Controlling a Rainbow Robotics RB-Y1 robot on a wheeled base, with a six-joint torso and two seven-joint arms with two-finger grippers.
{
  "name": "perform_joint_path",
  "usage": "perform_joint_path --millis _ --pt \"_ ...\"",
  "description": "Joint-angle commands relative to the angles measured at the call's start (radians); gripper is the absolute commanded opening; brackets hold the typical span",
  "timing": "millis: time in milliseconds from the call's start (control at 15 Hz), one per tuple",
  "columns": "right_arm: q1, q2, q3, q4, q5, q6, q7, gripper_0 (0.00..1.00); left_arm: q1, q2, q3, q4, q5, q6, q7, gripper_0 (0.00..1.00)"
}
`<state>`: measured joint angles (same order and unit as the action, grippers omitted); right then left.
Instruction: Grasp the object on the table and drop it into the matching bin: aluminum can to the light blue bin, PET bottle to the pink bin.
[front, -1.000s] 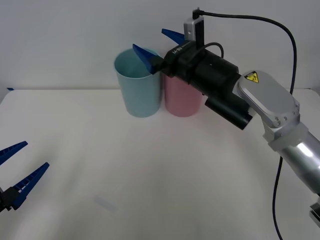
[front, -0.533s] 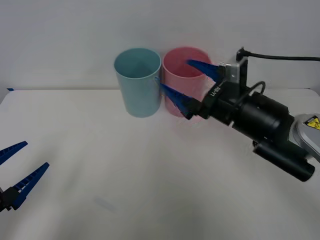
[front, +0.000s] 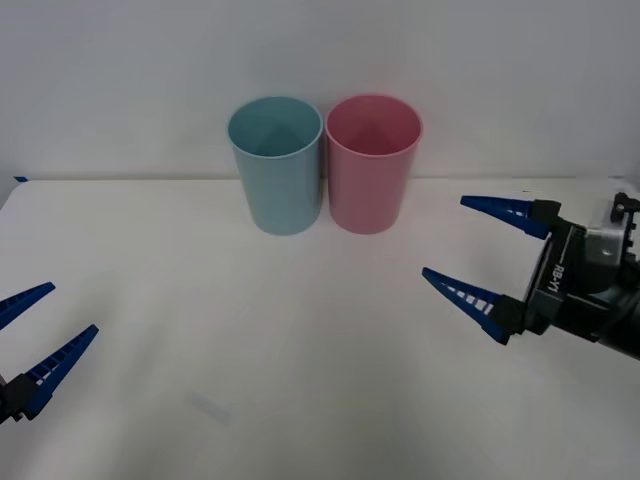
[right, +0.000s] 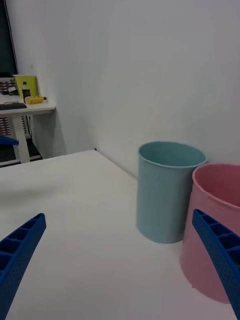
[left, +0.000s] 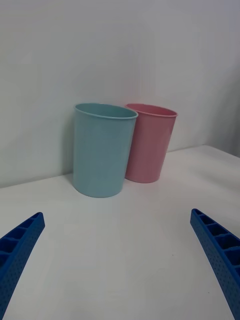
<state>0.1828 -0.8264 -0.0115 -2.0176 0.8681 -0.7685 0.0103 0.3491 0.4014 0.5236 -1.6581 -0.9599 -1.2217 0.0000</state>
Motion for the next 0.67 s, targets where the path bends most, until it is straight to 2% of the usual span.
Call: perform_joint_path --millis 67,267,667 --pt "0.129 0.000 -0.090 0.002 -0.046 -0.075 0.080 1.00 0.000 0.000 0.000 0.000 0.000 0.000 0.000 1.00" --pt "0.265 0.007 -0.150 0.000 -0.090 -0.098 0.135 1.00 0.000 0.000 0.000 0.000 0.000 0.000 0.000 1.00" --pt "0.440 0.142 -0.324 0.002 -0.090 -0.169 0.128 1.00 0.000 0.000 0.000 0.000 0.000 0.000 0.000 1.00"
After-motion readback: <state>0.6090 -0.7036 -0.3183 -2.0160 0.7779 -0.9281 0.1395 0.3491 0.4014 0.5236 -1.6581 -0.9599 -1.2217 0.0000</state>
